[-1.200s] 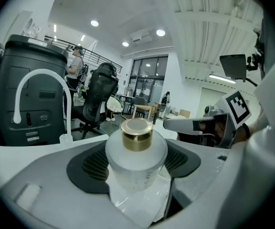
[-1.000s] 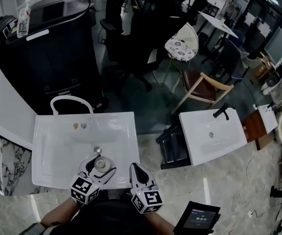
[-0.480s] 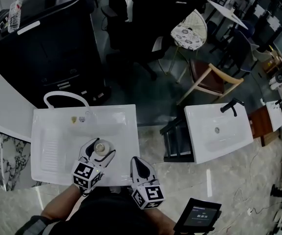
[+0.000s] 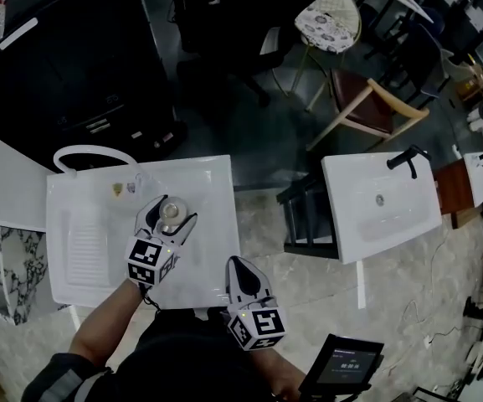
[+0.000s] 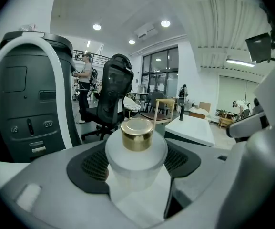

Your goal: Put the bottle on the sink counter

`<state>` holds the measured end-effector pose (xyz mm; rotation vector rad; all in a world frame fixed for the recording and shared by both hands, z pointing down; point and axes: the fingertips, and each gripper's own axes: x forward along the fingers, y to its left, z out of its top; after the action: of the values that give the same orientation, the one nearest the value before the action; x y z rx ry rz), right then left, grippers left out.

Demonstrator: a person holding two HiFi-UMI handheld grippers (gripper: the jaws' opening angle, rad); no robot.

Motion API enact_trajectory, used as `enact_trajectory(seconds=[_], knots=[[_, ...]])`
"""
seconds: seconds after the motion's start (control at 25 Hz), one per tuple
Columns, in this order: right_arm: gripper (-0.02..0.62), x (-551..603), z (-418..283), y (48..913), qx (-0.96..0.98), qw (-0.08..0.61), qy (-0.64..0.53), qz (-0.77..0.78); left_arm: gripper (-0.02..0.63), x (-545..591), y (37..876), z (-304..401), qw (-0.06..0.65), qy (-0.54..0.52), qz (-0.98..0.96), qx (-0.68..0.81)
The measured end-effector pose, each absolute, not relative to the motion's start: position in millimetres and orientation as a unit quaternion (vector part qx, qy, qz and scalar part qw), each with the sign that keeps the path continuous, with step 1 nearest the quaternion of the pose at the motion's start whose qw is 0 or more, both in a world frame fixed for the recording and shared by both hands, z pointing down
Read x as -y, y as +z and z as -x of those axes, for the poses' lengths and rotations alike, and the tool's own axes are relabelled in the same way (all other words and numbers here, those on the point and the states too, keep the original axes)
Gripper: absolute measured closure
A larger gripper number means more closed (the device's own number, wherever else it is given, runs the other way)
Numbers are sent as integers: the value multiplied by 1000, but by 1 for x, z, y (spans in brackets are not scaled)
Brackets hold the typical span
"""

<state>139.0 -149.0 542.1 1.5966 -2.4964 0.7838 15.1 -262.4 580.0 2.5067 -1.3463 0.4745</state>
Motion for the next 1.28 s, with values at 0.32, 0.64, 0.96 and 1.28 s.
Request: enact_trajectory(seconds=[0.32, 0.64, 0.96, 1.28], knots=[[600, 148, -146, 562, 798, 54, 276, -533, 268, 306, 616, -23, 134, 178, -860, 460], [600, 144, -162, 578, 781, 64, 292, -549, 268, 340, 660, -36, 154, 203, -853, 455], [600, 141, -163, 589, 775, 71, 306, -549, 268, 364, 694, -40, 169, 226, -841, 462], [600, 143, -162, 593, 774, 80, 309, -546, 268, 376, 708, -46, 177, 229, -837, 464]])
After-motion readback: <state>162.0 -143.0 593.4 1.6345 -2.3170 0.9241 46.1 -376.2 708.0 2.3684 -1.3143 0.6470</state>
